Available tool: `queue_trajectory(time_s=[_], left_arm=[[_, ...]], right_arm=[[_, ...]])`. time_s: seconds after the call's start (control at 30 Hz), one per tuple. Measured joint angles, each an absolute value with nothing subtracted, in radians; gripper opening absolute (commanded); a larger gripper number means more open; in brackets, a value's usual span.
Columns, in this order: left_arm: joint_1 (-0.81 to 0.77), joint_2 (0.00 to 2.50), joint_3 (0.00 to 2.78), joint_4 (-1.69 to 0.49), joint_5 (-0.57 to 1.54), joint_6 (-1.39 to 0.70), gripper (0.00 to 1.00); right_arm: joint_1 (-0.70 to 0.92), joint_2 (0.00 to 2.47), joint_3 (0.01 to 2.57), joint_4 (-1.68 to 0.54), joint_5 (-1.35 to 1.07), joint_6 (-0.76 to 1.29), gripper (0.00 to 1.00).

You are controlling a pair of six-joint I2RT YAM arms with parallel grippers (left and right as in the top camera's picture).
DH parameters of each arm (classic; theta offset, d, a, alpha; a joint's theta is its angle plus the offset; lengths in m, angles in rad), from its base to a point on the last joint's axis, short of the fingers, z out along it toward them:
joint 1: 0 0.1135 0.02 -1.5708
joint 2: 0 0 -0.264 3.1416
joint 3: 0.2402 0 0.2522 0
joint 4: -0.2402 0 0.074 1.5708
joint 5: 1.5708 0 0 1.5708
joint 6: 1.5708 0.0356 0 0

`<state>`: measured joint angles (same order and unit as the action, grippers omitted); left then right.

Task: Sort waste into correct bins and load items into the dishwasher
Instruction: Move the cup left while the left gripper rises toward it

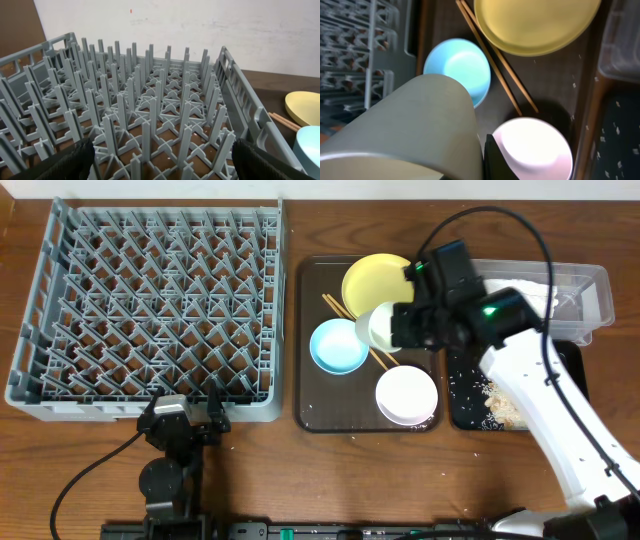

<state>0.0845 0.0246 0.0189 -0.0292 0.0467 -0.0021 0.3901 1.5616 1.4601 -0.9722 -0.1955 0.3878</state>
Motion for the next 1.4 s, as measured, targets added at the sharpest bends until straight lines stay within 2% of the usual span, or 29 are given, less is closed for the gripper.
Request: queue_trajectory(time_s=[0.3, 0.4, 0.63, 0.8, 0.97, 1.07, 1.2, 1.4], left_arm=[[0.084, 0.025, 0.019, -0.027, 0.067, -0.063, 0.89], [0.084, 0.025, 0.019, -0.026, 0.074, -0.235, 0.89], [0.084, 0.025, 0.019, -0.026, 0.081, -0.860, 0.89], [0.084, 0.025, 0.019, -0.026, 0.084, -1.039, 0.89], [0.084, 0.025, 0.014, 0.033, 0.149, -1.116, 0.89], [0.084, 0.026, 0.009, 0.133, 0.214, -1.113, 0.89], [0.084, 0.042, 0.012, 0.135, 0.274, -1.102, 0.89], [0.084, 0.233, 0.109, 0.131, 0.368, -1.082, 0.89]], right_arm=[[0.331, 1.602, 1.460, -0.912, -0.389, 0.300, 0.01], [0.332, 1.610, 1.460, -0.895, -0.416, 0.290, 0.01], [0.332, 1.610, 1.460, -0.842, -0.466, 0.279, 0.01], [0.332, 1.610, 1.459, -0.802, -0.521, 0.277, 0.01], [0.332, 1.610, 1.459, -0.787, -0.559, 0.277, 0.01], [0.332, 1.610, 1.459, -0.771, -0.577, 0.277, 0.01], [0.332, 1.610, 1.459, -0.743, -0.597, 0.277, 0.01], [0.332, 1.610, 1.458, -0.736, -0.629, 0.277, 0.01]])
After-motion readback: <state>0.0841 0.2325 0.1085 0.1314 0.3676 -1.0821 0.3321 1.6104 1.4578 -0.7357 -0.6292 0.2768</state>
